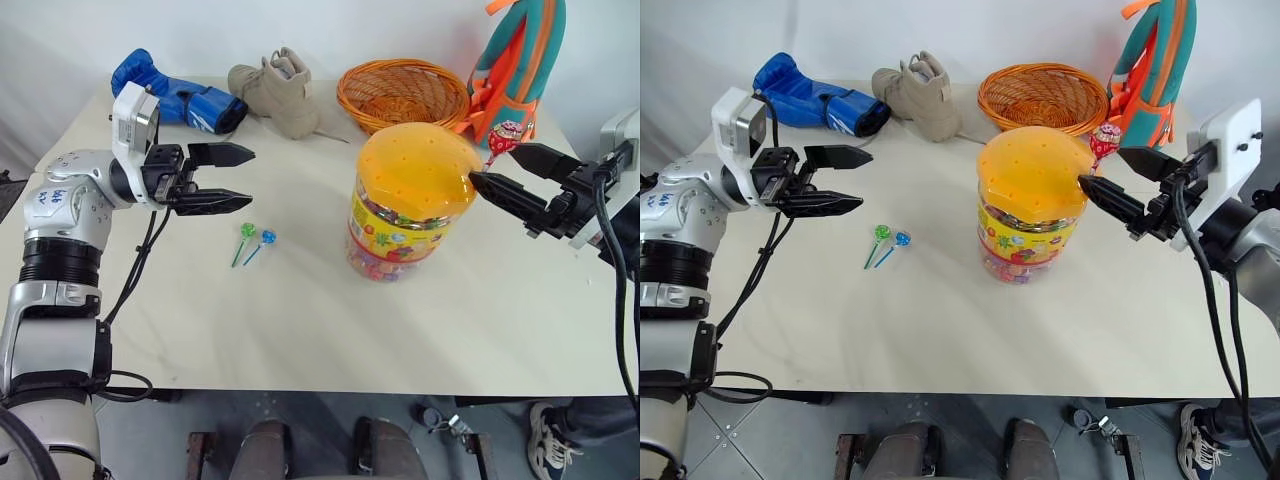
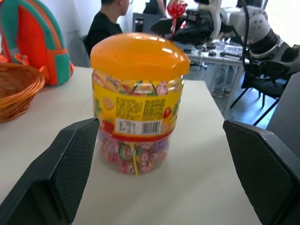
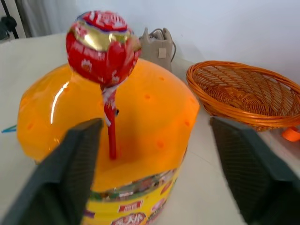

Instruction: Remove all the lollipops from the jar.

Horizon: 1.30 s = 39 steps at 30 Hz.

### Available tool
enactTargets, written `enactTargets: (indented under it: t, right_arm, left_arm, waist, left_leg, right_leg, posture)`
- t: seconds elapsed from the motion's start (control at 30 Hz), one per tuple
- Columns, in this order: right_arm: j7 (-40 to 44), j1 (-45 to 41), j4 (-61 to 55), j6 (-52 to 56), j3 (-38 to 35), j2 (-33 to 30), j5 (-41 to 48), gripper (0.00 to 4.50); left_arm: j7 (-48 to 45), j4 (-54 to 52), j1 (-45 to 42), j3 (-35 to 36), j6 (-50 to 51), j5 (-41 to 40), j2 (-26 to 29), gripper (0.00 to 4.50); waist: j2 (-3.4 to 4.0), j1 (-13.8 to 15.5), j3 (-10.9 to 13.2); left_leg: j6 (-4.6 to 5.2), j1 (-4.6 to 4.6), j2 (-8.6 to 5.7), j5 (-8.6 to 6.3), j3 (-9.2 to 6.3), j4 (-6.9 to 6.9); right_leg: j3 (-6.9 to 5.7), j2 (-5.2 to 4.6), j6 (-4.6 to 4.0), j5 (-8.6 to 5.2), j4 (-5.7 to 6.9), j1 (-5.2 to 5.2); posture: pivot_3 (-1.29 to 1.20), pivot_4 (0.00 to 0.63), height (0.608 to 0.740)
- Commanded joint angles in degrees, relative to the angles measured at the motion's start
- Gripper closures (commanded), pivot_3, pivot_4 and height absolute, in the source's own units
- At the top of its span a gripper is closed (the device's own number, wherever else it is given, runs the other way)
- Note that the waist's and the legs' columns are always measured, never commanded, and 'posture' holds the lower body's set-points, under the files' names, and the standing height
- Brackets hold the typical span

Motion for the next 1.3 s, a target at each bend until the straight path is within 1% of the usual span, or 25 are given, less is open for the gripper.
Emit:
enactTargets:
  t: [0.03, 0.23, 0.27, 0.43, 0.5, 0.57, 0.63, 0.73, 0.8, 0.9, 0.97, 1.07, 1.2, 1.3]
  right_arm:
    - [0.67, -2.69, -0.12, -0.07, -1.23, 0.27, -0.7, 2.25]
    - [0.49, -7.09, 0.28, 0.97, -1.73, 1.1, -0.3, 4.26]
    - [0.31, -7.9, 0.25, 1.34, -1.8, 1.0, -0.27, 4.47]
    - [-0.59, -11.49, -0.59, 3.23, -4.39, -0.24, 1.62, 4.47]
    - [-1.24, -11.35, -1.14, 4.75, -6.15, -1.13, 2.41, 4.47]
    - [-1.37, -9.06, -1.85, 6.73, -10.27, -2.72, 3.23, 4.47]
    - [-0.26, -4.5, -2.72, 9.45, -15.76, -4.29, 3.4, 4.47]
    - [3.72, 4.96, -4.3, 12.52, -23.6, -5.37, 1.71, 4.47]
    - [7.15, 13.4, -5.78, 14.25, -29.09, -4.49, -0.47, 4.47]
    - [10.8, 23.84, -7.09, 13.98, -32.83, -2.55, -4.21, 4.47]
    - [12.41, 28.61, -7.4, 12.21, -32.58, -1.0, -7.18, 4.47]
    - [12.64, 31.76, -7.06, 8.84, -28.04, 1.13, -11.77, 4.47]
    - [10.72, 28.91, -5.57, 7.3, -20.56, 2.94, -14.39, 4.47]
    - [11.66, 28.61, -4.51, 6.69, -16.02, 3.73, -16.3, 4.47]
  left_arm:
    - [-6.42, -1.75, 0.19, 0.37, -0.97, -0.41, 0.85, 0.0]
    - [-6.42, -2.16, 0.55, 0.32, -1.27, -0.36, 0.34, 0.0]
    - [-6.42, -2.15, 0.48, 0.29, -1.53, -0.3, 0.05, 0.0]
    - [-6.42, -2.58, -0.13, 0.73, -1.75, -1.62, -1.54, 0.0]
    - [-6.42, -2.94, 0.08, 0.55, -1.84, -1.89, -1.5, 0.0]
    - [-6.42, -3.67, 0.3, 0.25, -1.78, -2.57, -1.43, 0.0]
    - [-6.42, -4.25, 0.35, -0.07, -1.77, -3.05, -1.37, 0.0]
    - [-6.42, -5.03, 0.36, -0.86, -2.46, -4.5, -1.08, 0.0]
    - [-6.42, -5.38, 0.18, -1.73, -3.14, -5.51, -0.86, 0.0]
    - [-6.42, -6.0, 0.19, -3.99, -4.83, -6.4, -0.35, 0.0]
    - [-6.42, -6.42, 0.09, -5.27, -6.18, -6.57, -0.48, 0.0]
    - [-6.42, -9.09, 0.0, -7.58, -6.97, -6.72, -0.92, 0.0]
    - [-6.42, -12.93, -1.25, -8.12, -6.23, -6.18, -3.24, 0.0]
    - [-6.42, -16.01, -1.96, -6.91, -4.38, -6.58, -5.06, 0.0]
  waist:
    - [0.0, 0.01, 0.0]
    - [0.0, -0.06, 0.0]
    - [0.0, -0.07, 0.0]
    - [0.0, 0.0, 0.0]
    - [0.0, -0.04, 0.0]
    - [0.0, 0.01, 0.0]
    - [0.0, 0.11, 0.0]
    - [0.0, 0.15, 0.0]
    - [0.0, 0.26, 0.0]
    - [0.0, 0.24, 0.0]
    - [0.0, 0.15, 0.0]
    - [0.0, -0.06, 0.0]
    - [0.0, -0.07, 0.0]
    - [0.0, 0.06, 0.0]
  left_leg:
    - [0.0, 0.0, 0.0, 0.0, -0.01, 0.0]
    - [0.0, 0.0, 0.01, 0.0, 0.0, 0.0]
    - [0.0, 0.0, 0.01, 0.0, 0.0, 0.0]
    - [0.0, -0.01, 0.01, 0.0, -0.01, 0.01]
    - [0.0, -0.06, 0.01, 0.0, -0.01, 0.01]
    - [0.0, -0.06, 0.01, 0.0, 0.0, 0.01]
    - [0.0, -0.07, 0.01, 0.0, -0.01, -0.01]
    - [0.02, -0.09, 0.0, -0.01, -0.01, 0.01]
    - [0.03, -0.09, 0.0, -0.02, -0.01, 0.02]
    - [0.03, -0.08, -0.01, -0.02, -0.01, 0.02]
    - [0.04, -0.04, -0.02, -0.02, 0.01, 0.04]
    - [0.03, 0.03, -0.01, -0.02, 0.02, 0.02]
    - [0.03, 0.06, 0.0, -0.02, 0.04, 0.02]
    - [0.03, 0.04, 0.0, -0.02, 0.04, 0.03]
  right_leg:
    - [-0.01, 0.0, 0.0, 0.0, 0.0, 0.0]
    - [-0.01, 0.0, 0.0, 0.0, 0.01, -0.01]
    - [-0.01, 0.0, 0.0, 0.0, 0.02, 0.0]
    - [-0.01, 0.0, 0.0, 0.0, 0.02, -0.01]
    - [-0.02, 0.0, 0.0, 0.0, 0.01, -0.03]
    - [-0.01, 0.0, 0.0, 0.0, 0.01, -0.04]
    - [-0.03, 0.0, 0.0, 0.0, 0.0, -0.04]
    - [-0.03, 0.0, 0.0, 0.0, -0.02, -0.03]
    - [-0.02, 0.0, 0.01, 0.01, 0.0, -0.03]
    - [-0.01, 0.0, 0.01, 0.01, 0.0, -0.02]
    - [0.05, 0.0, 0.02, 0.01, 0.01, 0.0]
    - [0.08, 0.01, 0.02, 0.01, 0.04, 0.01]
    - [0.12, 0.02, 0.02, 0.01, 0.05, 0.01]
    - [0.12, 0.01, 0.02, 0.01, 0.05, 0.01]
  posture:
    - [0.0, 0.15, 0.74]
    - [0.0, 0.15, 0.74]
    - [0.0, 0.15, 0.74]
    - [0.0, 0.15, 0.74]
    - [0.0, 0.15, 0.74]
    - [0.0, 0.15, 0.74]
    - [0.0, 0.15, 0.74]
    - [0.0, 0.15, 0.74]
    - [0.0, 0.15, 0.74]
    - [0.0, 0.15, 0.74]
    - [0.0, 0.15, 0.74]
    - [0.0, 0.15, 0.74]
    - [0.0, 0.15, 0.74]
    - [0.0, 0.15, 0.74]
